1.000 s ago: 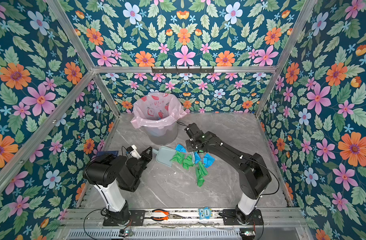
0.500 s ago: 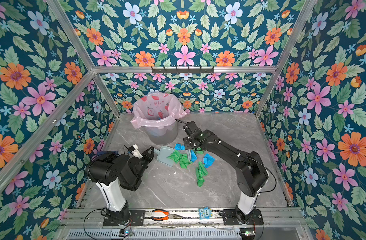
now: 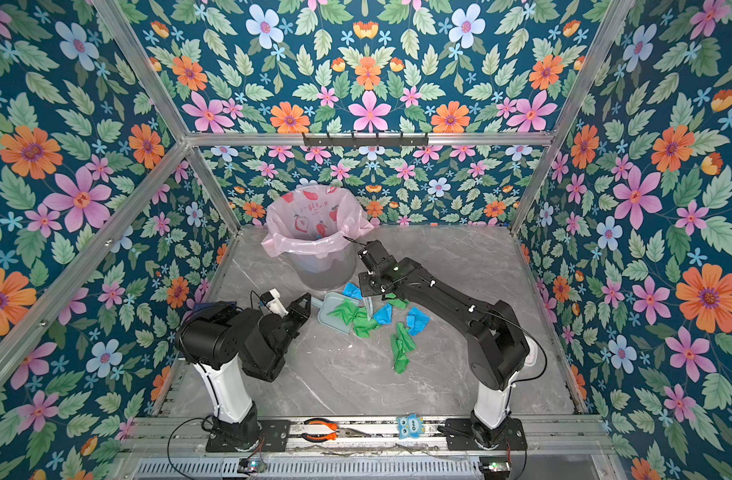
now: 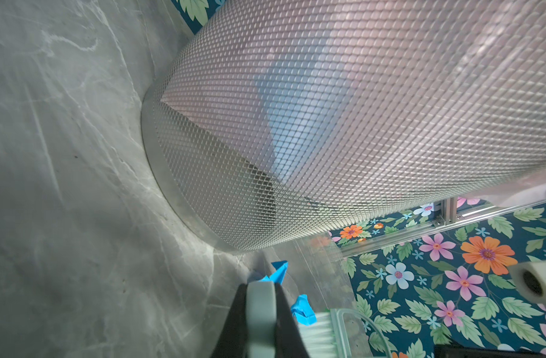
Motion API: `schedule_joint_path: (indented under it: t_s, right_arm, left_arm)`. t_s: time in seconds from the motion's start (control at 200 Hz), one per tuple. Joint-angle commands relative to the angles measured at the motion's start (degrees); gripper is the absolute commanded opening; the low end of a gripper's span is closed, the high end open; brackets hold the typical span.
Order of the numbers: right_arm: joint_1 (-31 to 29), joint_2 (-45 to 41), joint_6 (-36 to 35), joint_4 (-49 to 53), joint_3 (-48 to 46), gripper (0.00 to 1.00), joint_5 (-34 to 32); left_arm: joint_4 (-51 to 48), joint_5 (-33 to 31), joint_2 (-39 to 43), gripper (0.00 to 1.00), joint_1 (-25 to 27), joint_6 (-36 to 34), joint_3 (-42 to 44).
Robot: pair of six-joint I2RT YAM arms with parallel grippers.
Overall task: Sweep away the paper scraps from the table
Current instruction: 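Push the scraps into the dustpan with the brush in the right gripper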
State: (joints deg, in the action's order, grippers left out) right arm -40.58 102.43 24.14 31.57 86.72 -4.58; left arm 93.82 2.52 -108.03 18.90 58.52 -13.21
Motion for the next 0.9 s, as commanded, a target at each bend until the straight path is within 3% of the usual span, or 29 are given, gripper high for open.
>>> schedule_joint_path:
  t_s: [0.0, 0.235, 0.545, 0.895]
  right_arm:
    - [-0.04, -1.8, 2.22, -0.13, 0.21, 0.0, -4.56]
    - [-0.06, -6.91, 1.87, 5.81, 0.31, 0.0, -7.93]
    - [-0.03, -16.65, 6.39, 9.88, -9.29, 0.0, -10.71]
    - [-0.04, -13.67, 7.84, 5.69, -12.11, 0.0, -7.82]
  left_arm:
    - [2.16, 0.04, 0.34, 0.0, 0.17, 0.24, 0.37]
    - [2.16, 0.29, 0.95, 0.0, 0.5, 0.28, 1.03]
    - [2.11, 0.51, 2.25, 0.0, 1.13, 0.19, 3.27]
    - [2.14, 0.77, 0.76, 0.0, 1.78, 0.44, 3.27]
